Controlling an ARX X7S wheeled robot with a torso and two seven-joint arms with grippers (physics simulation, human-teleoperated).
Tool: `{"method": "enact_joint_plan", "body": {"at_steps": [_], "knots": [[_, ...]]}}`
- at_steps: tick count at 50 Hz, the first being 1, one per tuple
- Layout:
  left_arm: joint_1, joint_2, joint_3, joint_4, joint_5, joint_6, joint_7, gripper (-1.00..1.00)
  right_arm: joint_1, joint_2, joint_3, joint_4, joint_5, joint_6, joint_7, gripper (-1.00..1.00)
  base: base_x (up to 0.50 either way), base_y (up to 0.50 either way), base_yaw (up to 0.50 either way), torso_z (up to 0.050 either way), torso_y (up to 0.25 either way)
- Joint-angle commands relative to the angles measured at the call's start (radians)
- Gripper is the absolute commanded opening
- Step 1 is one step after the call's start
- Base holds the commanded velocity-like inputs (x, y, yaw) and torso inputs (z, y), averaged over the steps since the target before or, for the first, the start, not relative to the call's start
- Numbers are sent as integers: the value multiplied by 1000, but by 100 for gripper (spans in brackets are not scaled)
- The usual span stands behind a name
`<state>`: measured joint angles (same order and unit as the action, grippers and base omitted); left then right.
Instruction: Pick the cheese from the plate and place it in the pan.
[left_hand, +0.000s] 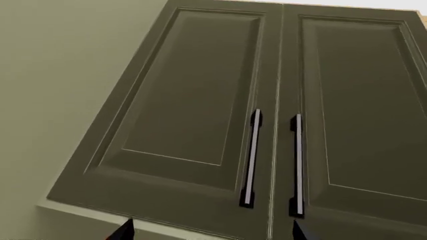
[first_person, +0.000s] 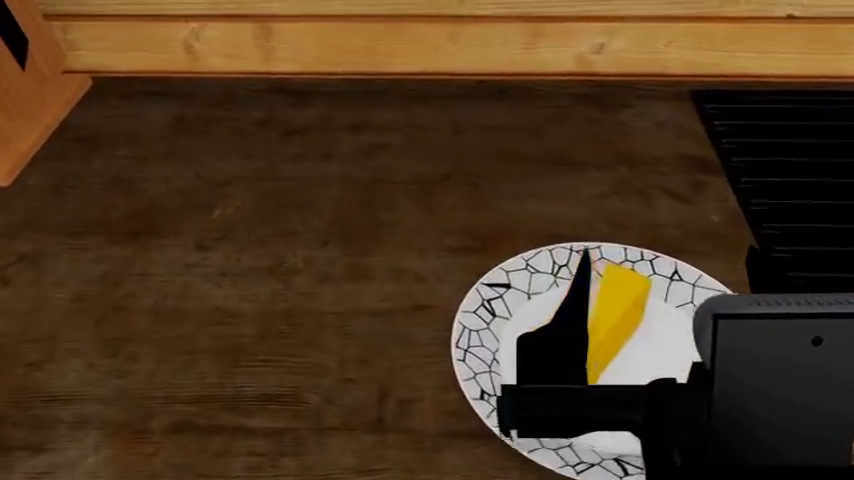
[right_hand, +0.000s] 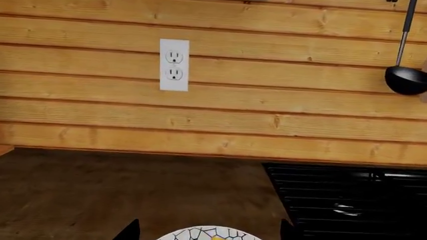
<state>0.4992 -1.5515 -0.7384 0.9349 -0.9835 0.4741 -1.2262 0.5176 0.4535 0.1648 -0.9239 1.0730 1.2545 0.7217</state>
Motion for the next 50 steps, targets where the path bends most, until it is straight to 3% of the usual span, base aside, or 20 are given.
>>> {"method": "enact_joint_plan", "body": {"at_steps": [1, 40, 42, 45, 50], "knots": [[-13, 2, 16, 2, -1, -4, 3, 100, 5, 5, -3, 1, 19, -2, 16, 100, 250, 16, 0, 0, 0], [-56, -14, 56, -9, -24, -4, 10, 100, -31, 31, 19, 2, 48, -55, 37, 100, 246, 53, 0, 0, 1], [-55, -12, 60, -8, -20, 0, 11, 100, -7, 37, 46, 7, 125, -19, 88, 100, -7, 0, 0, 0, 0], [-53, -9, 68, -10, -14, 4, 13, 100, 38, 82, 105, 41, 389, 30, 274, 100, 0, 0, 0, 0, 0], [-47, 6, 88, -3, 6, 10, 17, 100, 90, 293, 88, 86, 922, -154, 653, 100, 0, 0, 0, 0, 0]]}}
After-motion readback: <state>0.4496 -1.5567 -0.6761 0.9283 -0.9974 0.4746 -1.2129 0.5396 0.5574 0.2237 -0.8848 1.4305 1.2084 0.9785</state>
